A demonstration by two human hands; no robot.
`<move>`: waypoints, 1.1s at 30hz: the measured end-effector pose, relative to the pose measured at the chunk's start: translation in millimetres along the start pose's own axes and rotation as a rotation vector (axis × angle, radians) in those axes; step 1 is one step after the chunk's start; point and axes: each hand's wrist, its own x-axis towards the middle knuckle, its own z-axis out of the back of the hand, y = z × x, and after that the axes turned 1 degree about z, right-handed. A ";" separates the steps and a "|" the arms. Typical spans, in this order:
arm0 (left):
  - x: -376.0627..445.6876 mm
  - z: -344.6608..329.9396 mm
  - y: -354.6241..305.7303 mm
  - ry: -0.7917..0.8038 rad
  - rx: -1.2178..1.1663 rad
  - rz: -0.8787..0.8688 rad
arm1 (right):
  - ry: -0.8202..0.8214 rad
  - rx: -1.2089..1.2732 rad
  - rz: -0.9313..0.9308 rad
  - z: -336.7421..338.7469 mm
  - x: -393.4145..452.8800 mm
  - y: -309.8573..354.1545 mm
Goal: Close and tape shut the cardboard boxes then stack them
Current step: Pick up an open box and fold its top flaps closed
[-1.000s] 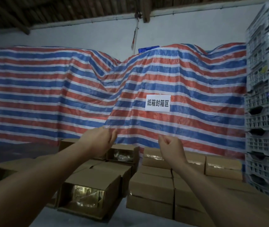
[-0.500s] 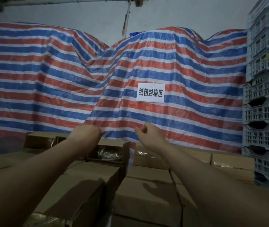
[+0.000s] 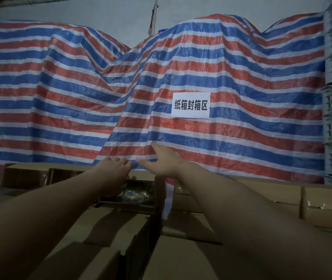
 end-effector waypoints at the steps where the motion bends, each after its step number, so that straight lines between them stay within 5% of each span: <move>1: 4.2 -4.0 0.2 0.007 -0.005 -0.002 | 0.049 -0.075 0.000 -5.2 2.9 -4.4; 8: 14.4 -33.3 9.0 0.119 0.004 0.052 | 0.303 -0.347 -0.137 -36.0 4.8 -11.4; 20: 16.7 -20.9 15.5 0.141 -0.260 0.232 | 0.088 -0.375 -0.112 -30.2 -7.1 7.6; 33: -40.3 134.3 44.2 -0.412 -0.905 0.381 | -0.079 -0.267 -0.140 128.0 -49.7 78.7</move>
